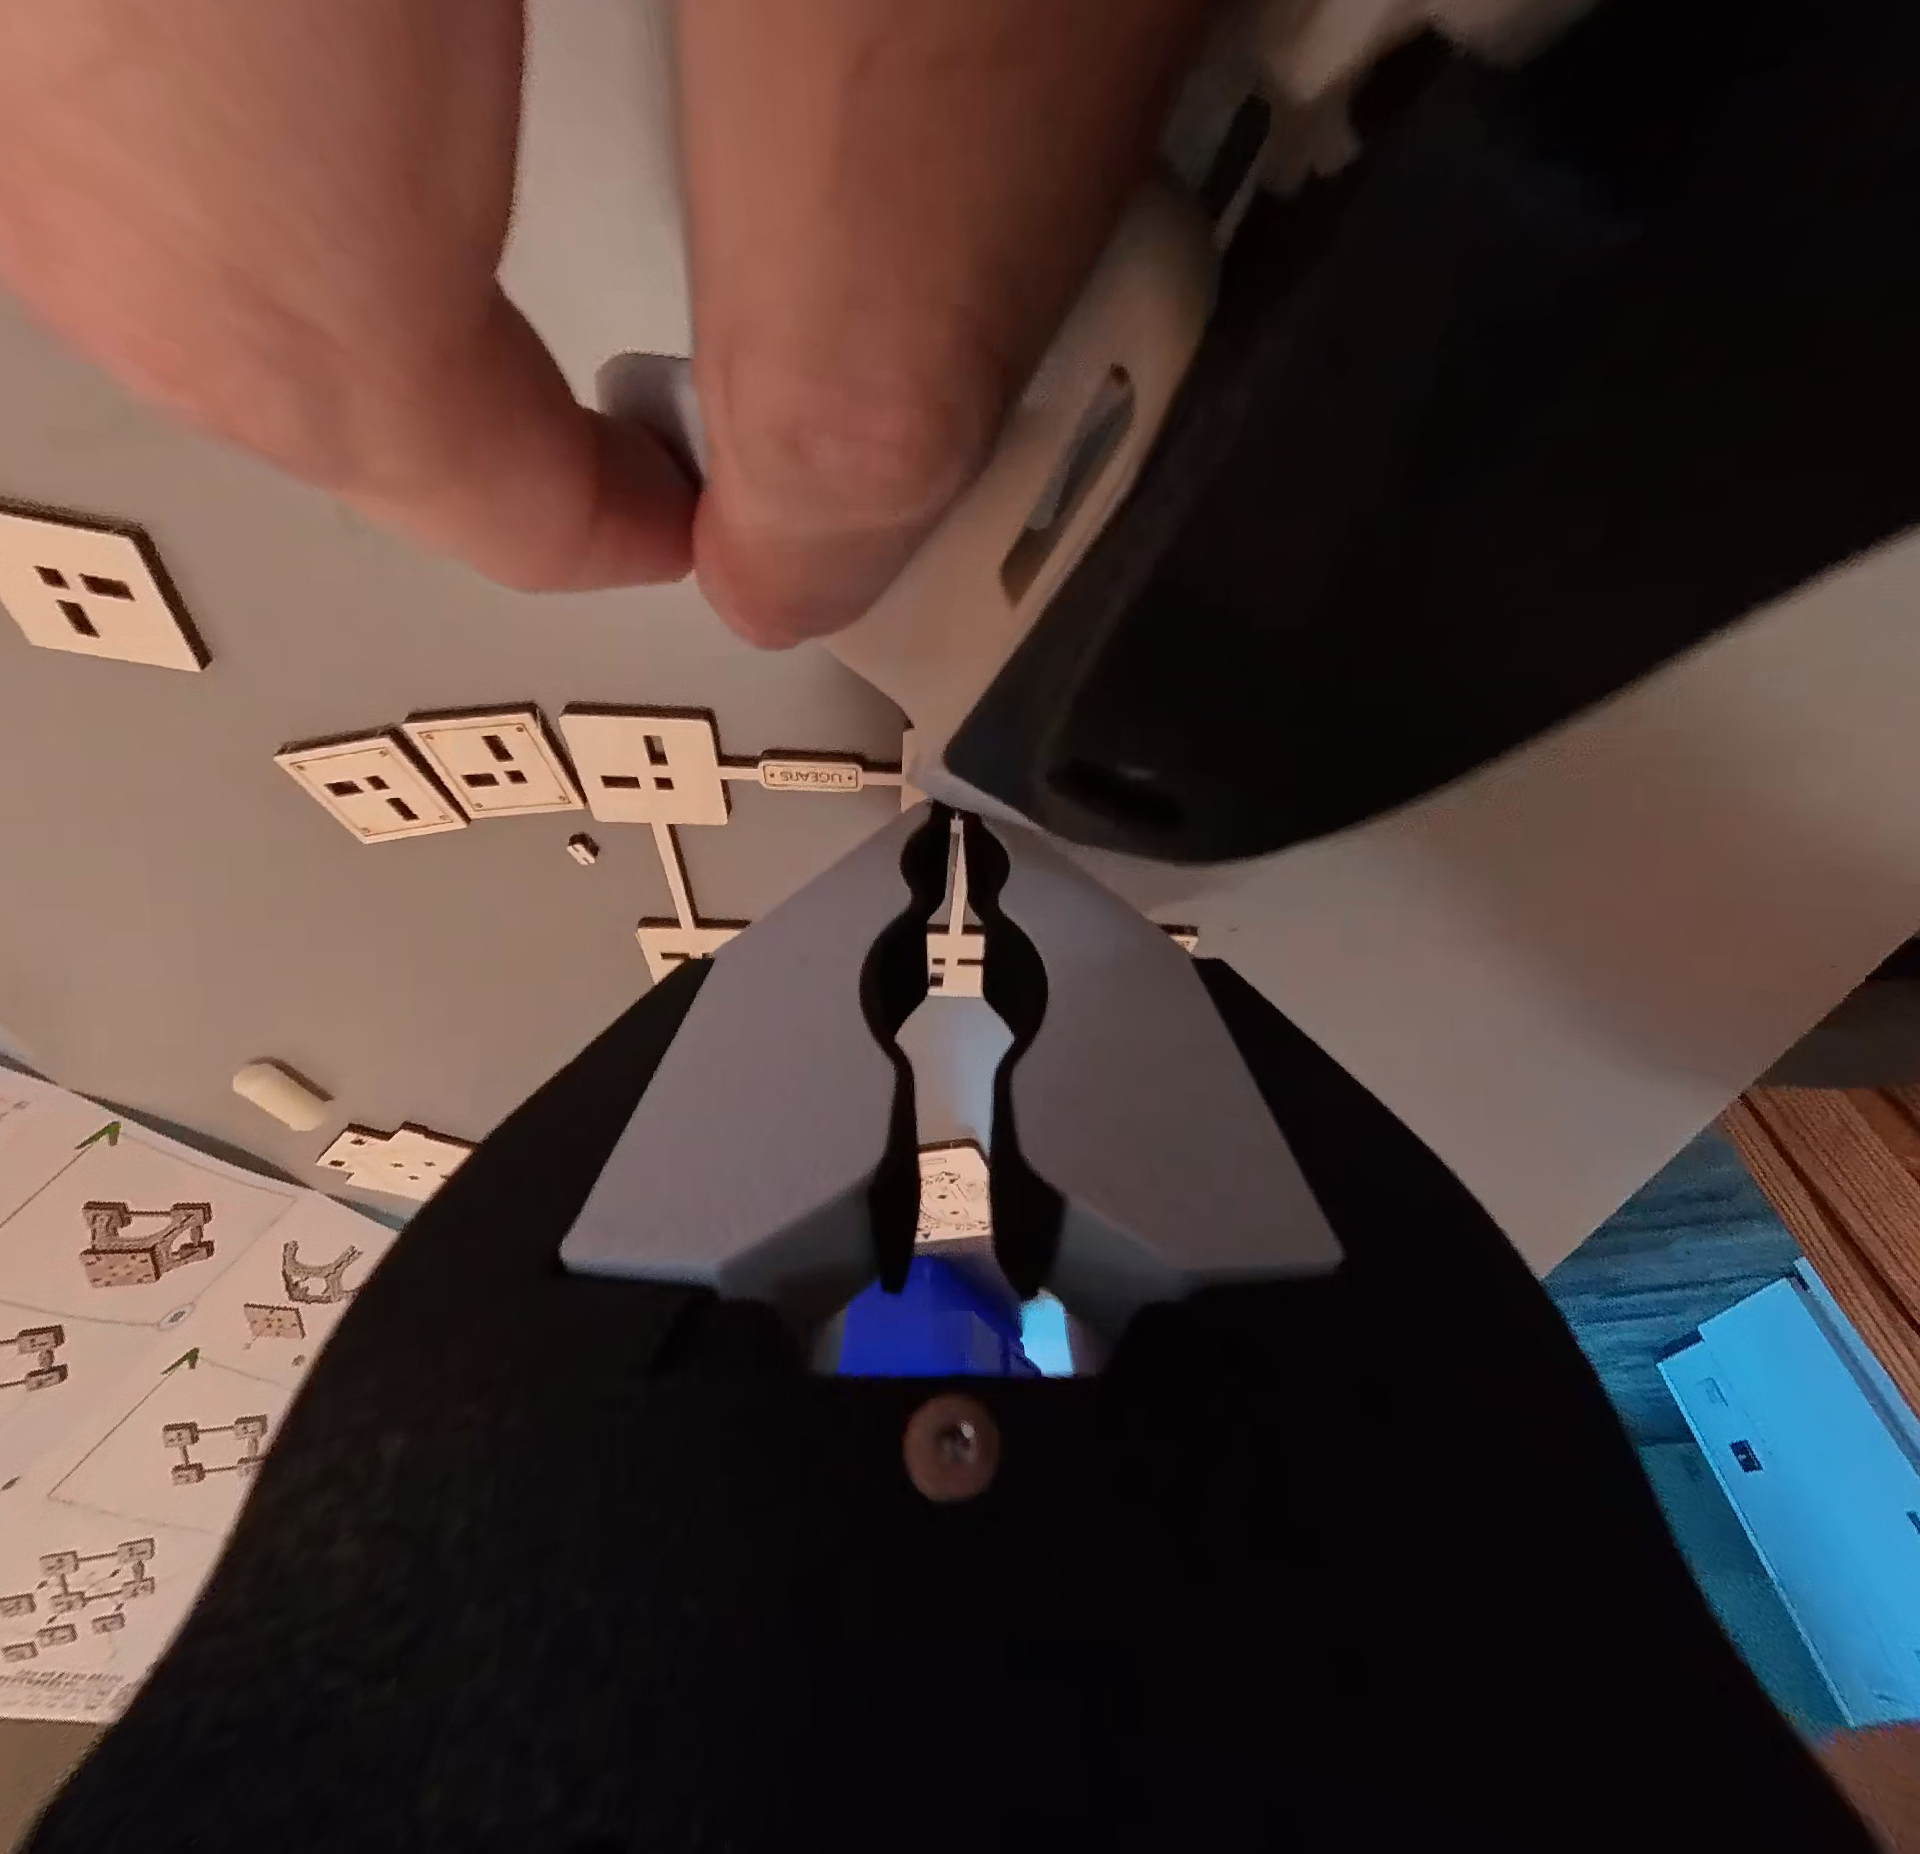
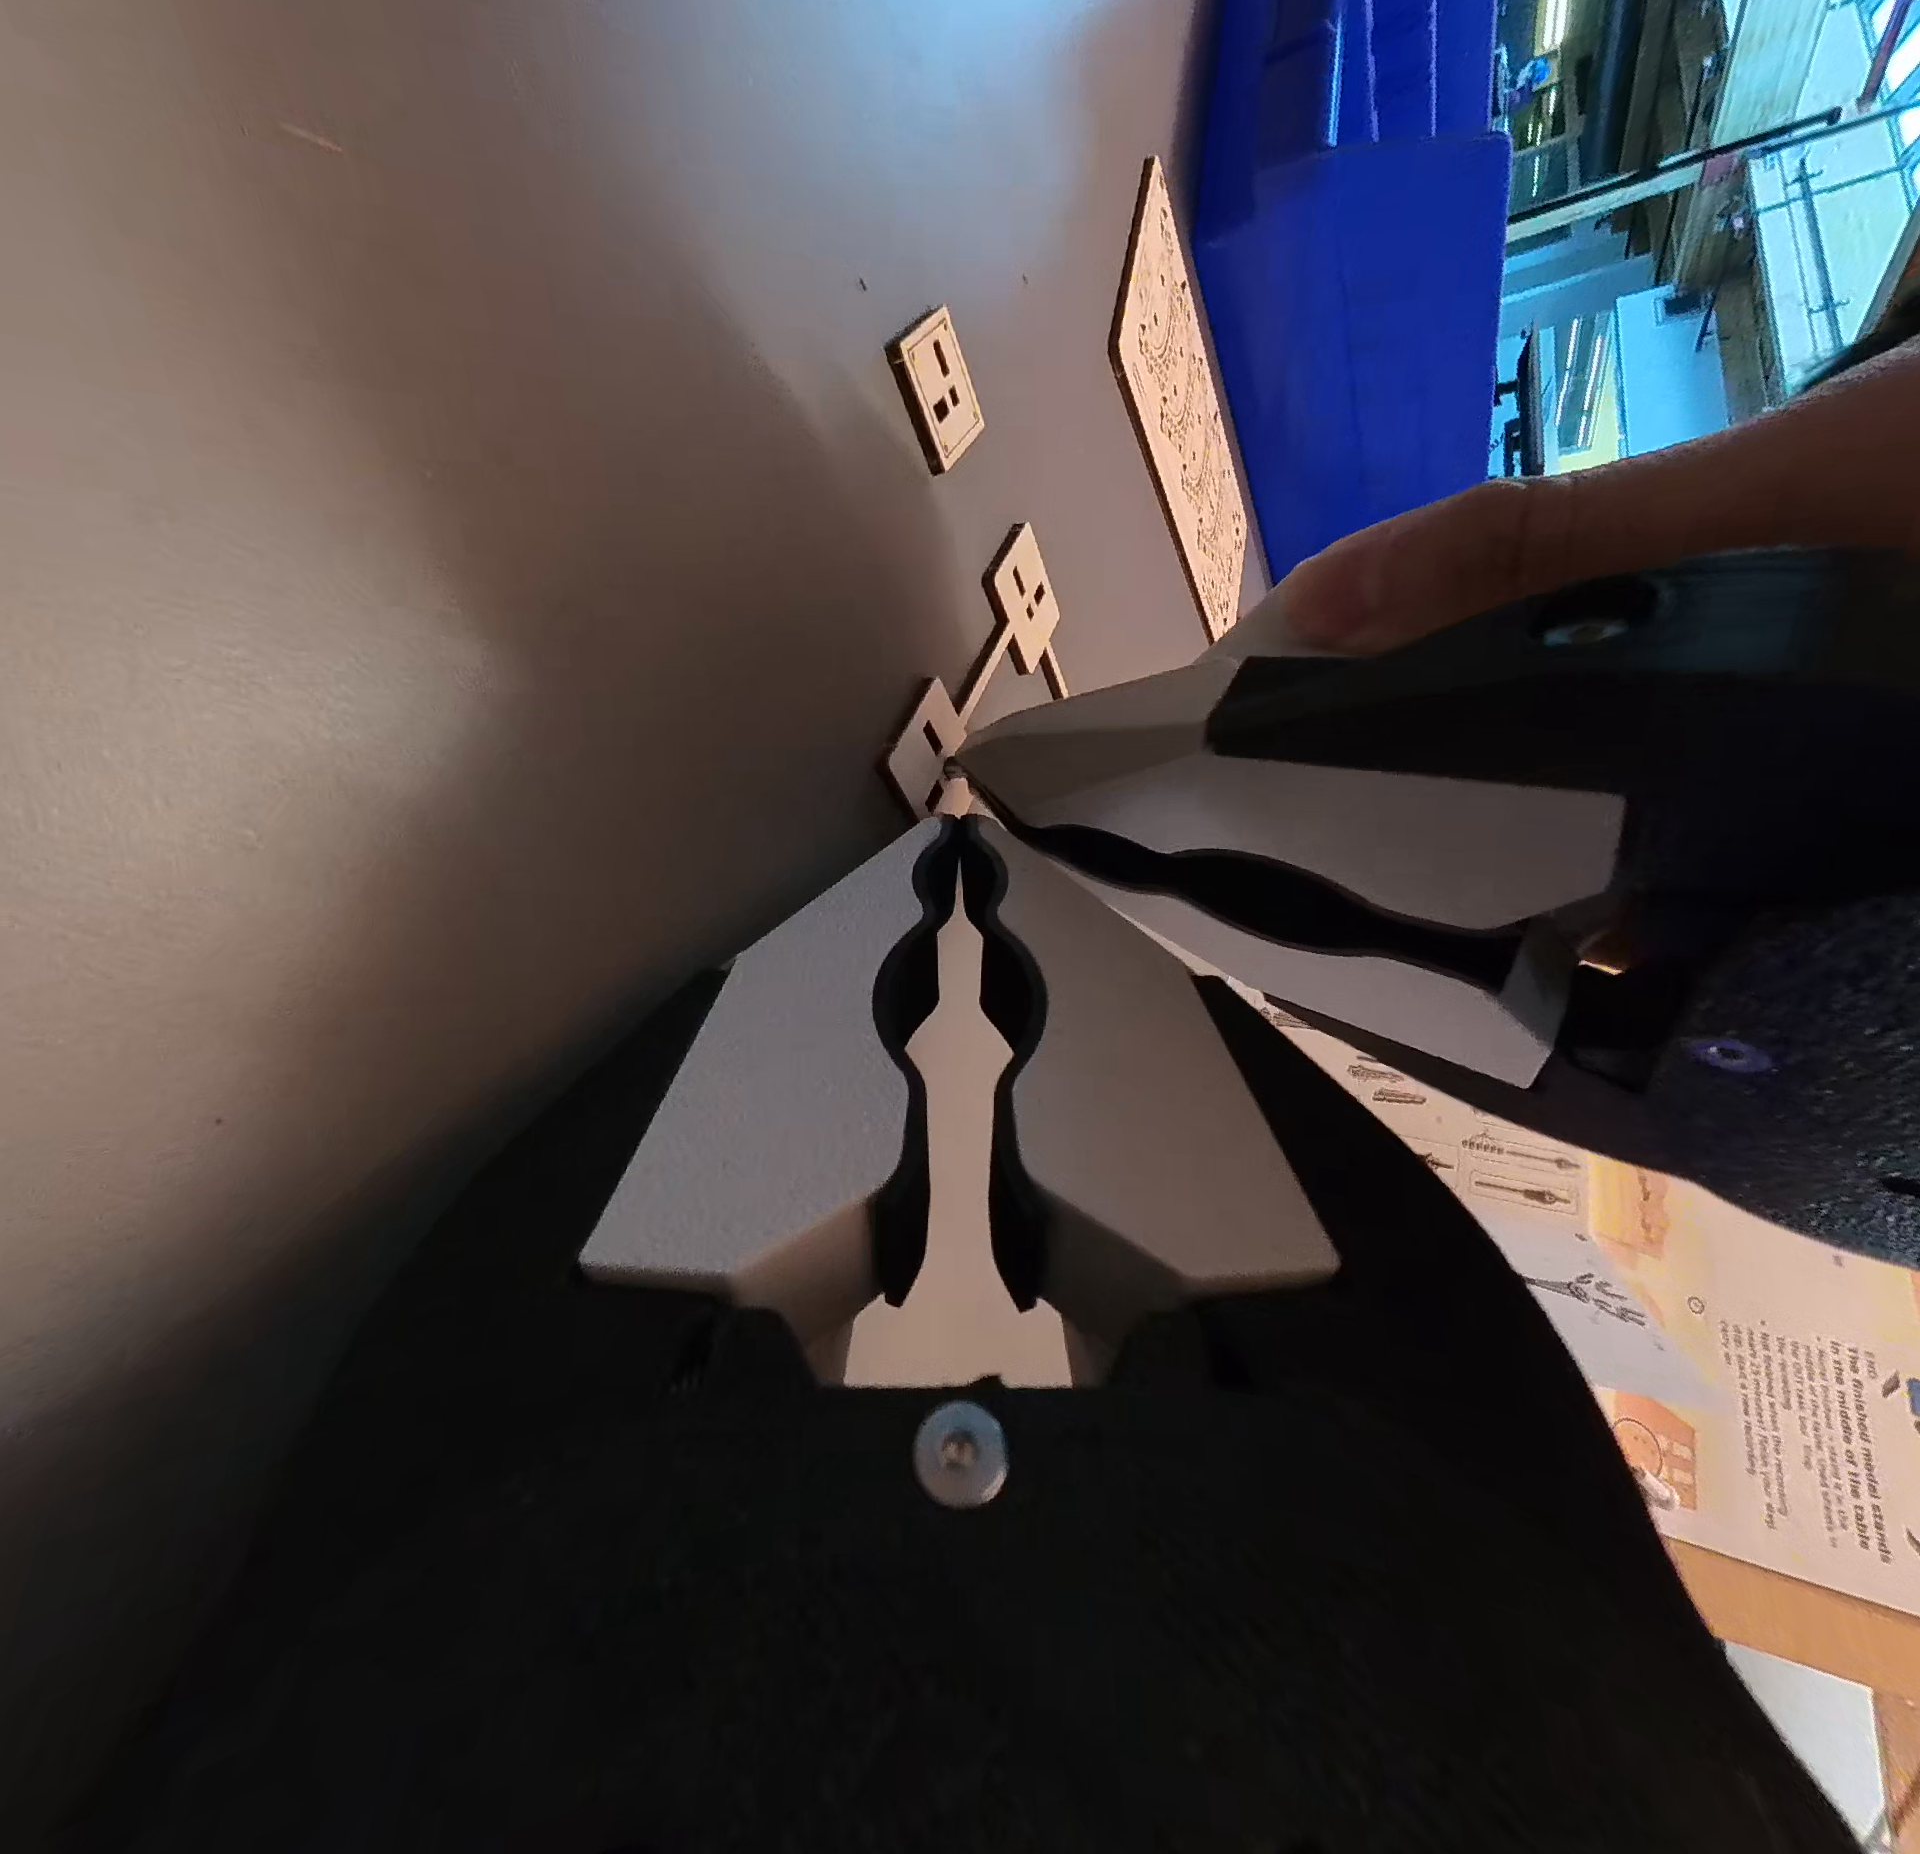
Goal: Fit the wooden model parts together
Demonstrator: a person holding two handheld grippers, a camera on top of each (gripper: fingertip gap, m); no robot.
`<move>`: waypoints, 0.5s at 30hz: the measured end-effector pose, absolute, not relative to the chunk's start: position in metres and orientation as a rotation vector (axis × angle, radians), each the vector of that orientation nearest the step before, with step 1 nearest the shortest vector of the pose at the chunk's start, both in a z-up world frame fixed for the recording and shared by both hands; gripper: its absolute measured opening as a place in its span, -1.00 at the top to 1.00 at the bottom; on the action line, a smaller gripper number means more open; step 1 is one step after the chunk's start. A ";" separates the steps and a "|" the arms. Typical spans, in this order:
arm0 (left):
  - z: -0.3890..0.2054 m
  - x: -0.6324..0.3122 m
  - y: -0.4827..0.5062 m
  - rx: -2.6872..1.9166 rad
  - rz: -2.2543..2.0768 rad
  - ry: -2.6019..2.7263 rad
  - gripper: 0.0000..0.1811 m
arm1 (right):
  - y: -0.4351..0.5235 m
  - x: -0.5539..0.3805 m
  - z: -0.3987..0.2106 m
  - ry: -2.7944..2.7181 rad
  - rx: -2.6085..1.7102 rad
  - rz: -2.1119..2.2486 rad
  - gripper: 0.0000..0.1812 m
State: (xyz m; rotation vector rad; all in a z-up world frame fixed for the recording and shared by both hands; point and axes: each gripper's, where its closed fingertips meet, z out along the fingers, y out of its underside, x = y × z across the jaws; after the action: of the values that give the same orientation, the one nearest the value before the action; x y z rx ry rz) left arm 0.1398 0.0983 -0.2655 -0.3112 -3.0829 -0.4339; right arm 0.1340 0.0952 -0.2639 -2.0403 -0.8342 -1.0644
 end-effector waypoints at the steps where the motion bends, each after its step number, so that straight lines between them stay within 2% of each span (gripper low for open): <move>1: -0.266 0.140 0.098 -0.307 -0.427 -3.086 1.00 | 0.095 0.134 -0.264 -0.836 -2.039 -1.066 1.00; 15: -0.267 0.140 0.098 -0.153 -0.151 -3.132 1.00 | 0.097 0.137 -0.263 -0.816 -2.033 -1.048 1.00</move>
State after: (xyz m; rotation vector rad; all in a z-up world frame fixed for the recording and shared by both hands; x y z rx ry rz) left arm 0.1401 0.0985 -0.2667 -0.1526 -3.1317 -0.1513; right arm 0.1371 0.0974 -0.2634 -2.0329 -0.8164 -1.0477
